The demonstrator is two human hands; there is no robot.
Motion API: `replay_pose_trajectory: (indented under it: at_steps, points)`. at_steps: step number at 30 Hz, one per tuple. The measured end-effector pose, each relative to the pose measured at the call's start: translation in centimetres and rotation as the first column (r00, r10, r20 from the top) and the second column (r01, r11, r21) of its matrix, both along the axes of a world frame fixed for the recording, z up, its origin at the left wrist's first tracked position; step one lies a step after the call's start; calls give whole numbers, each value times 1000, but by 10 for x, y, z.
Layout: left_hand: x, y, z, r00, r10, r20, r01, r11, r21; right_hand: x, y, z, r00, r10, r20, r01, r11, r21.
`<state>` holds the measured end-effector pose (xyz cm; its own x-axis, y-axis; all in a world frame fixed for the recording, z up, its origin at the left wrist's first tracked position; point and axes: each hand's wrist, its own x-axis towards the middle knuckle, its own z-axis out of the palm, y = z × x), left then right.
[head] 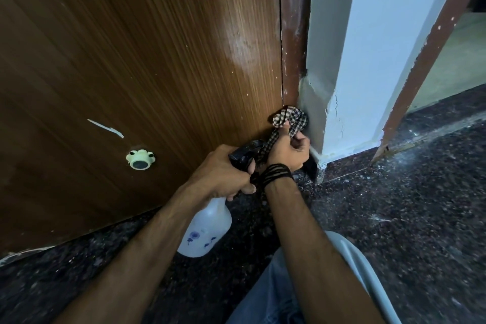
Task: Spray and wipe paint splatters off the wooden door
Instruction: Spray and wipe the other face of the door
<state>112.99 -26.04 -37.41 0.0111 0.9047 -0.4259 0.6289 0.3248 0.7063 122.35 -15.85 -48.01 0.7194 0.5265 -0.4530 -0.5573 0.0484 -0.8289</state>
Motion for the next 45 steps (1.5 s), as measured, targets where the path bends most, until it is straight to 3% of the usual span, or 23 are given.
replay_pose_trajectory:
  at_steps: [6,12,16,20,24,28,31,34,36,41,43,45]
  points:
    - [7,-5,7,999,-28,40,28,1000,-4,3,-4,-11,997,1,-81,-9,995,-102]
    - [10,-11,12,998,-46,52,46,999,3,3,-10,-13,998,26,-52,-33,991,-132]
    - [1,-13,12,1000,0,31,0,1000,14,7,-9,-10,996,94,14,-90,983,-162]
    - [-12,-12,6,997,73,11,-73,997,11,7,-11,-1,979,102,174,-98,995,-28]
    - [-22,-10,0,992,123,21,-124,992,29,-8,-19,1,883,81,462,-136,987,87]
    - [-25,-9,-2,985,156,76,-158,987,19,-23,-29,3,760,88,644,-222,966,130]
    - [-26,-10,-3,980,156,120,-161,987,27,-23,-31,27,623,-13,782,-322,907,272]
    - [-32,-9,-2,972,187,141,-195,980,49,-29,-31,34,505,-77,859,-380,875,301]
    - [-37,-8,-1,967,210,146,-219,974,54,-36,-34,21,522,-35,852,-376,887,267]
    - [-40,-12,-2,961,226,163,-239,968,71,-36,-41,5,700,198,687,-395,908,141]
    - [-39,-15,-4,962,211,174,-226,971,76,-30,-36,18,758,122,641,-322,924,206]
    - [-38,-17,-6,966,183,182,-200,977,80,-16,-26,40,753,-21,658,-224,932,286]
